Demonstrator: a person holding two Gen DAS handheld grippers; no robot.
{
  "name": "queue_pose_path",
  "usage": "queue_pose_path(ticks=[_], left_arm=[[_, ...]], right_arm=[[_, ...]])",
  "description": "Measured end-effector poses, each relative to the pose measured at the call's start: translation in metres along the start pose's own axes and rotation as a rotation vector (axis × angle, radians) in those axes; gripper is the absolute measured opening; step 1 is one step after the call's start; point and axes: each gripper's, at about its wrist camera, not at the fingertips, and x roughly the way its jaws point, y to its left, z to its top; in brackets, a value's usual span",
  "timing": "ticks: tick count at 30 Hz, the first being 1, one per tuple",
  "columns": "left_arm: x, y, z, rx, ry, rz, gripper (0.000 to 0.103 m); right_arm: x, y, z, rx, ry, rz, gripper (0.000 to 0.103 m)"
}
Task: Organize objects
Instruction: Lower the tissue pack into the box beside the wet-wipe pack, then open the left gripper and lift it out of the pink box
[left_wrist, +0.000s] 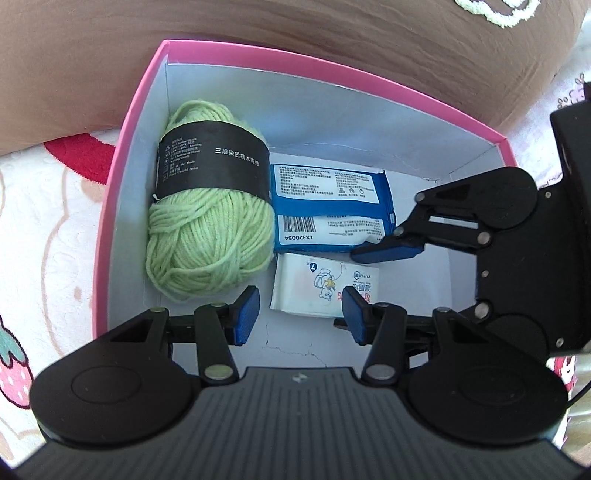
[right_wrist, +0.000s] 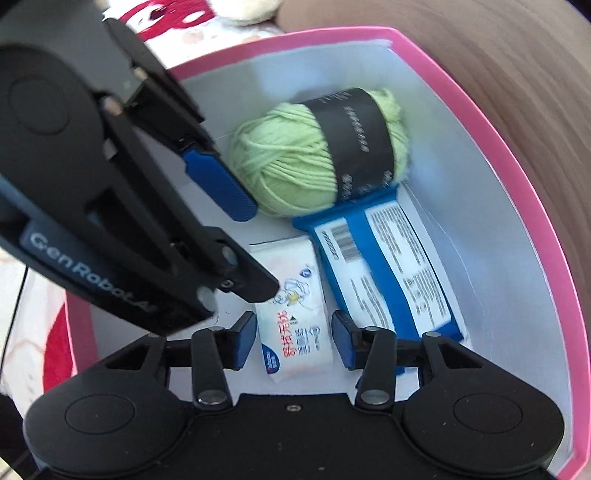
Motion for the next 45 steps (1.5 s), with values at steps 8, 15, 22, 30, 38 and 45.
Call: queue_pose_path(ticks=[8, 15, 22, 30, 38, 45], left_arm=[[0.004, -0.013, -0.003, 0.055, -0.026, 0.026, 0.046], [0.0, -0.016, -0.005, 0.057, -0.049, 0.031, 0.045], [-0.011, -0.01, -0.009, 0.029, -0.071, 0.018, 0.045], [-0.042, -0.024, -0.013, 0.014, -0.082, -0.003, 0.045], [-0.091, -0.058, -0.025, 0.068, -0.1, 0.03, 0.048], [-0.121, -0.085, -0.038, 0.117, -0.084, 0.063, 0.051]], right_arm=[[0.0, -0.008, -0.021, 0.207, 0.049, -0.018, 0.054], [0.006, -0.007, -0.025, 0.298, 0.029, 0.014, 0.031], [0.003, -0.002, -0.029, 0.326, -0.011, 0.01, 0.03], [-0.057, 0.021, -0.062, 0.302, -0.178, -0.044, 0.037], [-0.117, 0.032, -0.065, 0.365, -0.336, -0.122, 0.049], [-0.157, 0.049, -0.079, 0.395, -0.4, -0.164, 0.054]])
